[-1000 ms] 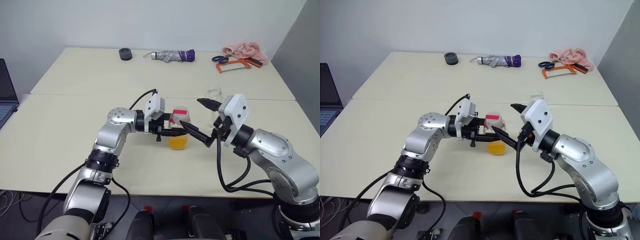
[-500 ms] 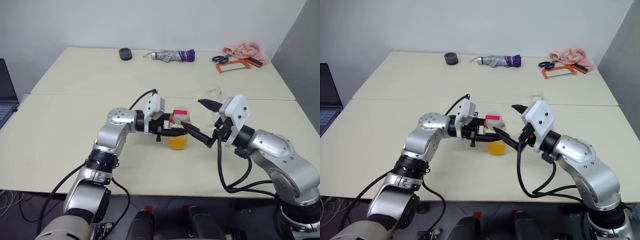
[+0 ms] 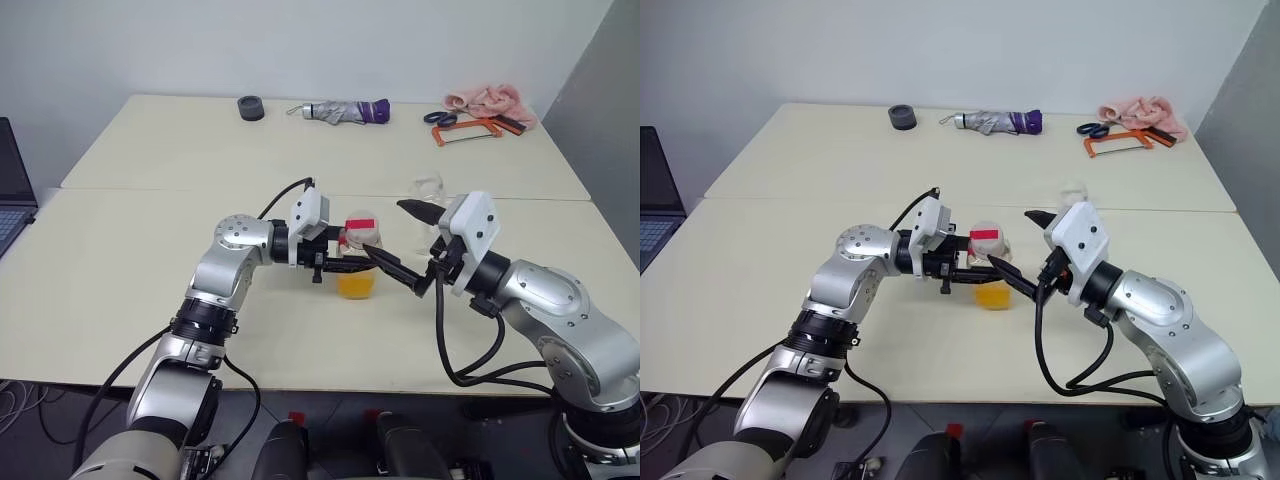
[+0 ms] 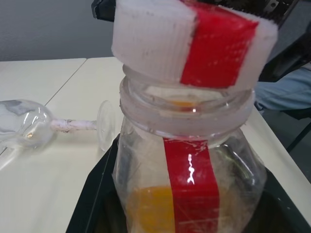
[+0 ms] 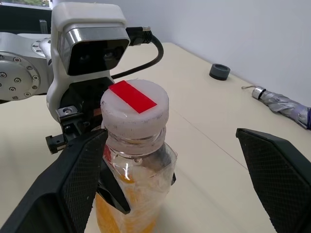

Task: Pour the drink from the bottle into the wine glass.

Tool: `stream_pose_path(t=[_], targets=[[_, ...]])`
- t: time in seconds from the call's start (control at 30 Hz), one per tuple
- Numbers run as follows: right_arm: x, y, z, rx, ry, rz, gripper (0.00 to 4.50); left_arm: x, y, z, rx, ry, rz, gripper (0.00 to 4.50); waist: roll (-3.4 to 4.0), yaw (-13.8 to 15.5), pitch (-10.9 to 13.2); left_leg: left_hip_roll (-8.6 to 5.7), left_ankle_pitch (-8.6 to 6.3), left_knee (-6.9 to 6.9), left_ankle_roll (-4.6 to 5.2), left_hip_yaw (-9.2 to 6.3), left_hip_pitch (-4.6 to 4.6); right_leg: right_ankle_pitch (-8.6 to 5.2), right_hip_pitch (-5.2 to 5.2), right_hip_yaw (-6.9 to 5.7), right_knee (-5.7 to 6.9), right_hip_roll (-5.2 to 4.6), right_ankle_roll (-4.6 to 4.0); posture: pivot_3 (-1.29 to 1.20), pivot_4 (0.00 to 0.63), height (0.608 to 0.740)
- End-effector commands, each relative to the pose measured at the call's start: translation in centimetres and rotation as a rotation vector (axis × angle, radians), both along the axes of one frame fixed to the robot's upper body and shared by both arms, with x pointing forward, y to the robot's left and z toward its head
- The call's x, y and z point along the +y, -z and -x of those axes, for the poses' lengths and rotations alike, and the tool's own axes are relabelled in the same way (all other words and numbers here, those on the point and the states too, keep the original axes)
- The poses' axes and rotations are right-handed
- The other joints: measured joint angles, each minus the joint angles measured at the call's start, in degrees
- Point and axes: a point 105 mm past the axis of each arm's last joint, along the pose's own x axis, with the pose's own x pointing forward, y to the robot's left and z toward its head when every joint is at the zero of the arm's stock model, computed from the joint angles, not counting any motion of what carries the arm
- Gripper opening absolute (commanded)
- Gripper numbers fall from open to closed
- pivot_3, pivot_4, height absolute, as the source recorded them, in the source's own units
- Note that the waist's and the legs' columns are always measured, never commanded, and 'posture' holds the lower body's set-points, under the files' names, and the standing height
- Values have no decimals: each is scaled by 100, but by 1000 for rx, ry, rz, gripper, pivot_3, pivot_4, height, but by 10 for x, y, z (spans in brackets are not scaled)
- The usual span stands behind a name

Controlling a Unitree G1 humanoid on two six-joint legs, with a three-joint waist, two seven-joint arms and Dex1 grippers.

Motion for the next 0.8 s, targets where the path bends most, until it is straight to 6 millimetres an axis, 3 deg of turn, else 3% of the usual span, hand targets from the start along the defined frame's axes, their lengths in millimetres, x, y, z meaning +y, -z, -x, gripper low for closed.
stream_pose_path(t=[0.03, 0.37, 0.8], targets=[[-3, -9, 6, -33, -12, -4, 4500, -1, -9, 2, -40, 14, 19, 1806, 0, 0, 0, 0, 0, 0, 0, 0, 0, 0, 0, 0, 0, 0, 0, 0, 150, 740], [-5, -6, 21, 26, -113, 20, 4500, -1, -8, 3, -39, 14, 21, 1805, 0, 1, 0, 0, 0, 0, 0, -1, 0, 0, 0, -1, 0, 0, 0, 0, 150, 740], [0, -12, 23, 33, -167, -9, 4500, -2, -10, 3, -43, 20, 23, 1803, 0, 0, 0, 0, 0, 0, 0, 0, 0, 0, 0, 0, 0, 0, 1, 0, 150, 740]])
